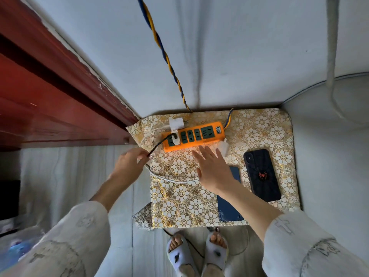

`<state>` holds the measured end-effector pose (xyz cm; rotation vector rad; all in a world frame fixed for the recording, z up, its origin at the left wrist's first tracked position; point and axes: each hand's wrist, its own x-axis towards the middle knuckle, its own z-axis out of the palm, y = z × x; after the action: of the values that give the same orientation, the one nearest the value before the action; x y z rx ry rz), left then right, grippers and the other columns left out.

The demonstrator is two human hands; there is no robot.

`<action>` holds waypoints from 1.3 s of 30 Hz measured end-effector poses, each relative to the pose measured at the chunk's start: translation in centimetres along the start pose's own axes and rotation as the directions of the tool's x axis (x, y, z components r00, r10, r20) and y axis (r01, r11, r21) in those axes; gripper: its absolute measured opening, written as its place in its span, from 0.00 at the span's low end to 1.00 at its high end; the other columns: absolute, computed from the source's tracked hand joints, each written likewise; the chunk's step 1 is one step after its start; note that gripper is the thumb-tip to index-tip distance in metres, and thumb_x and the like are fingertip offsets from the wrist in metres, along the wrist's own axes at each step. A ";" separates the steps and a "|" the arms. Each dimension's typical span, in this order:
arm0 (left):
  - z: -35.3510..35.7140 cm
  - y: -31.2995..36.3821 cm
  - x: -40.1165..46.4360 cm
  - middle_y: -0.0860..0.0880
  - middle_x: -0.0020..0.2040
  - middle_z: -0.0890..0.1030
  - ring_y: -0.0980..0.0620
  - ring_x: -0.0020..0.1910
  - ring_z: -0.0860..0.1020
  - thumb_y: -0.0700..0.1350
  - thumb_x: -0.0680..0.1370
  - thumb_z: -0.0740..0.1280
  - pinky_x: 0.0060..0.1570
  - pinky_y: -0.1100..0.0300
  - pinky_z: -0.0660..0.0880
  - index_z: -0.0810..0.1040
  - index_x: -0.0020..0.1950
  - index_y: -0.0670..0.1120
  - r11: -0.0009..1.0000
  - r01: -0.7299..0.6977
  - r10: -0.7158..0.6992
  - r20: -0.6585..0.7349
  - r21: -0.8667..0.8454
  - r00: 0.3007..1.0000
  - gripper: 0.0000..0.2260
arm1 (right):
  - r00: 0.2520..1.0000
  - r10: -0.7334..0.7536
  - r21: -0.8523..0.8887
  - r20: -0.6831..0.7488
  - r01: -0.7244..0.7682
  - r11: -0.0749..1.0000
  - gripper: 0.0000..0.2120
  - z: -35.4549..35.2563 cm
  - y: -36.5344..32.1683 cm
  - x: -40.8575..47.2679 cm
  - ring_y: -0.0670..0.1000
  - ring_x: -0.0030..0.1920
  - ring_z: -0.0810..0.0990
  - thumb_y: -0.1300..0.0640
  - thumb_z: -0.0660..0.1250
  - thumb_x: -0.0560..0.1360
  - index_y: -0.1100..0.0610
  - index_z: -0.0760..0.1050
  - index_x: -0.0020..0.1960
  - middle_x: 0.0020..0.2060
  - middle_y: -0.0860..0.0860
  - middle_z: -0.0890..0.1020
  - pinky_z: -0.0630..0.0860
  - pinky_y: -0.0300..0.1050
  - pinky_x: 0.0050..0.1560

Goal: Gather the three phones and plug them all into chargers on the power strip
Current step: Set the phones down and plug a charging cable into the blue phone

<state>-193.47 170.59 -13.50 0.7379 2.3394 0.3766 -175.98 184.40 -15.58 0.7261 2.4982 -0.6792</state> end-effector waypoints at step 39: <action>4.9 -5.4 -12.3 0.47 0.50 0.79 0.52 0.43 0.74 0.42 0.78 0.60 0.38 0.67 0.68 0.75 0.58 0.45 0.906 0.057 0.047 0.232 -0.420 0.972 0.10 | 0.999 0.039 0.879 -0.024 0.003 0.477 0.11 -1.2 -13.5 -7.0 0.52 0.42 0.83 0.61 0.62 0.76 0.68 0.75 0.52 0.47 0.63 0.82 0.81 0.40 0.44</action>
<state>-184.66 159.31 -13.45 0.5286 1.9379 0.7276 -178.90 172.53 -6.51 1.0879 2.0007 -2.0389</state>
